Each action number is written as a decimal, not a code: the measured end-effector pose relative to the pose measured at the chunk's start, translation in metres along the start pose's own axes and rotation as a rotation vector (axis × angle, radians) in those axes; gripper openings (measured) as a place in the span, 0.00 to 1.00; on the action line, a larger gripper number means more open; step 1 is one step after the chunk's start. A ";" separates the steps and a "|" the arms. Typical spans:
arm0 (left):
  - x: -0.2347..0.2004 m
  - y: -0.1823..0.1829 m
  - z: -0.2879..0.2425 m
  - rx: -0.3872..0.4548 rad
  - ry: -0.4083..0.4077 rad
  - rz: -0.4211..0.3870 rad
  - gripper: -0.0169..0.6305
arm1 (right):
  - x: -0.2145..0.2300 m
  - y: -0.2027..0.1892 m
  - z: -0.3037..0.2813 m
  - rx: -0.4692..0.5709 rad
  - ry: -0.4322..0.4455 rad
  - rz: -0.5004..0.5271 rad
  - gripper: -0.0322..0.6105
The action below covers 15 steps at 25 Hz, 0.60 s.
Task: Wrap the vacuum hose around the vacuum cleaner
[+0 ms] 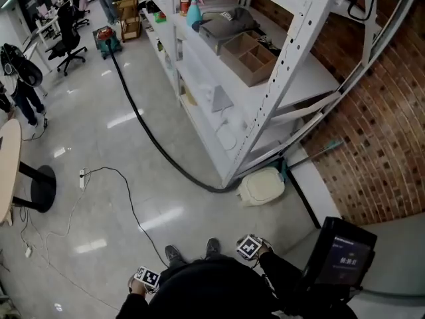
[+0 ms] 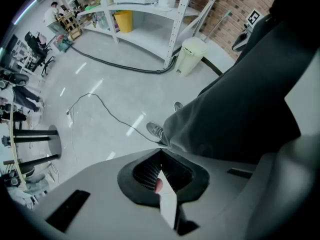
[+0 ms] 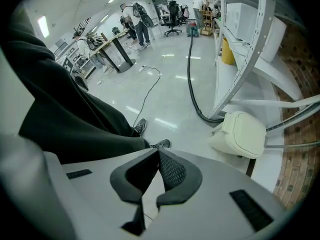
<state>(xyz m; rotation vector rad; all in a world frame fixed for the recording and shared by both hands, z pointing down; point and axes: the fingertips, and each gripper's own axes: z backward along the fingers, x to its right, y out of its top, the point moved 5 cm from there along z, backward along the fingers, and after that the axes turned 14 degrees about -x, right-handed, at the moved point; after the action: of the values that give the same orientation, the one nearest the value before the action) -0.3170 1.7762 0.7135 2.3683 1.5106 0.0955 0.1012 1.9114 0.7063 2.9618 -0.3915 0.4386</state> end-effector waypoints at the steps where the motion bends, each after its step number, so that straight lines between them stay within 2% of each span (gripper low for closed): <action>1: 0.003 0.001 0.001 0.001 0.007 0.008 0.06 | 0.002 -0.006 -0.001 -0.016 0.018 0.001 0.07; 5: 0.001 0.010 0.016 0.036 0.071 0.049 0.06 | 0.018 -0.002 -0.003 0.010 -0.026 0.090 0.07; 8: 0.000 0.017 0.042 0.115 0.138 0.107 0.06 | 0.022 0.011 0.000 0.053 -0.026 0.155 0.07; 11: -0.003 0.031 0.071 0.241 0.193 0.154 0.06 | 0.025 0.039 0.007 0.161 0.006 0.186 0.07; 15: -0.025 0.084 0.120 0.460 0.290 0.131 0.06 | 0.049 0.090 0.017 0.284 -0.007 0.150 0.07</action>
<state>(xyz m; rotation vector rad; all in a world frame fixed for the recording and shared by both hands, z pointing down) -0.2275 1.6931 0.6287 2.9253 1.6447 0.1400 0.1272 1.8110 0.7122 3.2209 -0.6021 0.5423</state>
